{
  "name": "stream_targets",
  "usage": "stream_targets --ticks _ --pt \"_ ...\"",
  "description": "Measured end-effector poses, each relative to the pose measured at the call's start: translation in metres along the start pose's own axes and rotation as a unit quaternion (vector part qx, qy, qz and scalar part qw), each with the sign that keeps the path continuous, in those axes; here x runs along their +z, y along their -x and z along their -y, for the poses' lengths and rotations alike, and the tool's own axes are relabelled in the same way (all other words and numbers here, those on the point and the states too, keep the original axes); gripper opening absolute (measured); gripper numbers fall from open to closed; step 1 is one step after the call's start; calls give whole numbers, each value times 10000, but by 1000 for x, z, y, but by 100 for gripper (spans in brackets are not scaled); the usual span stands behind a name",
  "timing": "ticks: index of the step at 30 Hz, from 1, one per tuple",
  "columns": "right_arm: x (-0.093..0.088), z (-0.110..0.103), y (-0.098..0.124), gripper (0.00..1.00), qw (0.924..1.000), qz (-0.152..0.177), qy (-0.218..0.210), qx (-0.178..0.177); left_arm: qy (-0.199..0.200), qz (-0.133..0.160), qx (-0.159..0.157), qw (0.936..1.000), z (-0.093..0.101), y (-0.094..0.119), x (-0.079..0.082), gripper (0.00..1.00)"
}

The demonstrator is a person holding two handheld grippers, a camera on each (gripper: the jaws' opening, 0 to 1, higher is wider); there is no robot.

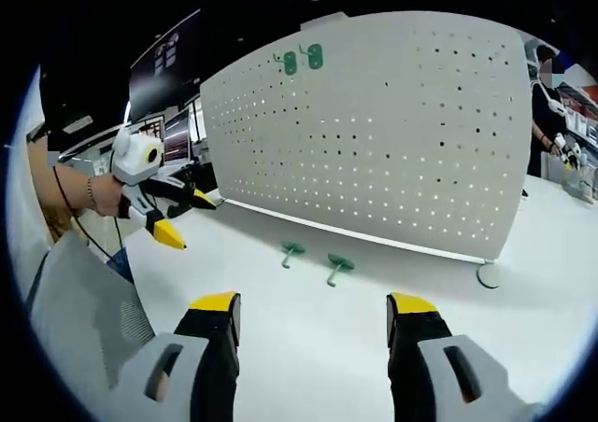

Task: Insert the hook assembly into the mounting plate slot until the hook locks in place.

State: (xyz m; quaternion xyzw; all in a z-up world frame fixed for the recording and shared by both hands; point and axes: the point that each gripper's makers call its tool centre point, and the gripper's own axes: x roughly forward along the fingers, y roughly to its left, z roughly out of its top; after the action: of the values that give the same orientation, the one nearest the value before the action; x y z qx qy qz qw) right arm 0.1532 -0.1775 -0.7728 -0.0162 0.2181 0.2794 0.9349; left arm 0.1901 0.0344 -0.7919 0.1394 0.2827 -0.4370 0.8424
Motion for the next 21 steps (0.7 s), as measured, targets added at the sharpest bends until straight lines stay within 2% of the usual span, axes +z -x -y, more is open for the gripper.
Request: stream_targets --ticks 5,12,16,21 --pt "-1 1 0 61 10000 -9 -17 10 -349 -220 -117 9991 -5 -6 -1 75" --pt "1 1 -2 61 10000 6 -49 42 -517 -385 -300 9975 -11 -13 0 75" --pt "1 0 -3 61 10000 5 -49 56 -664 -573 -484 9950 -14 -19 -3 75" --pt "0 -2 -2 61 10000 -5 -63 63 -779 -719 -516 9930 -25 -25 -8 75"
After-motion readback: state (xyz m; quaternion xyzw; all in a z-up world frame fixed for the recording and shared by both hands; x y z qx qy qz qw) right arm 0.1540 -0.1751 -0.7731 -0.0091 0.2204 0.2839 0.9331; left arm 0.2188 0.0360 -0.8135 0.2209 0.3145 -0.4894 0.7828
